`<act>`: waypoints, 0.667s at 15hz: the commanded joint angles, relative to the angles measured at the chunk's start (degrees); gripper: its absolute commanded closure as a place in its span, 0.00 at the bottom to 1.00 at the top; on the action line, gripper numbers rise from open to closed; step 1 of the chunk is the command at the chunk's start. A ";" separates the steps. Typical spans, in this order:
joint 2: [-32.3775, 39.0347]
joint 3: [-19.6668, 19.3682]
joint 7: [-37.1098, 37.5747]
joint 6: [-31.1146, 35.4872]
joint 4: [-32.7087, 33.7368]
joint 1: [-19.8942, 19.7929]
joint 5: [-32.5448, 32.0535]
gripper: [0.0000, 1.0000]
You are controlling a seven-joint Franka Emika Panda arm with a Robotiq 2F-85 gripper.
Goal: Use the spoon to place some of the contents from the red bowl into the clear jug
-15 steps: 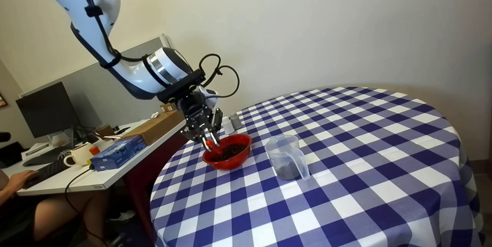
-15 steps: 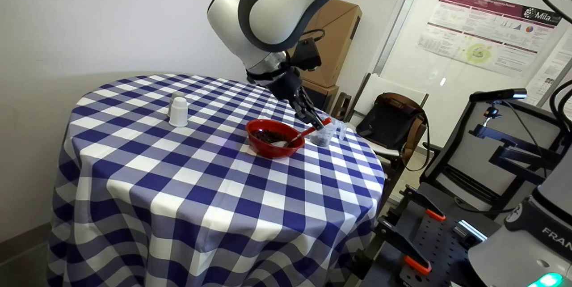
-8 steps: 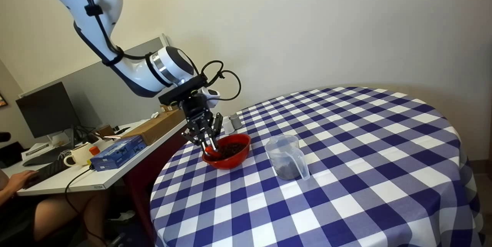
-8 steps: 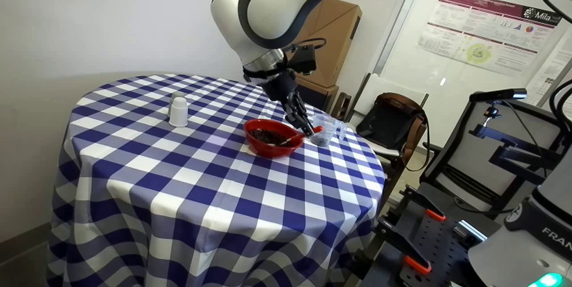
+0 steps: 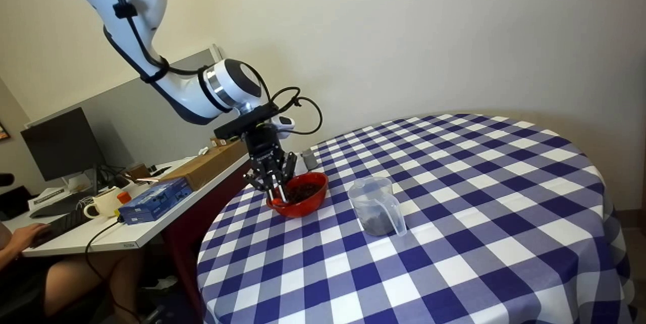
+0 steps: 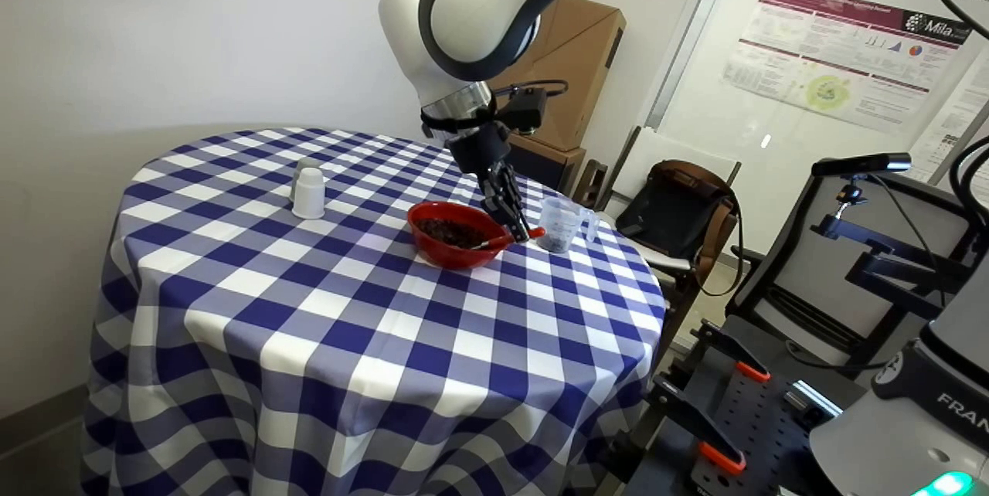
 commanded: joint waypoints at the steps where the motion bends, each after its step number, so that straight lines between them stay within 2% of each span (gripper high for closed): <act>1: -1.10 -0.19 0.25 2.86 -1.55 -0.66 2.59 0.95; 10: -7.10 0.92 -1.14 6.40 -6.57 -1.51 8.17 0.95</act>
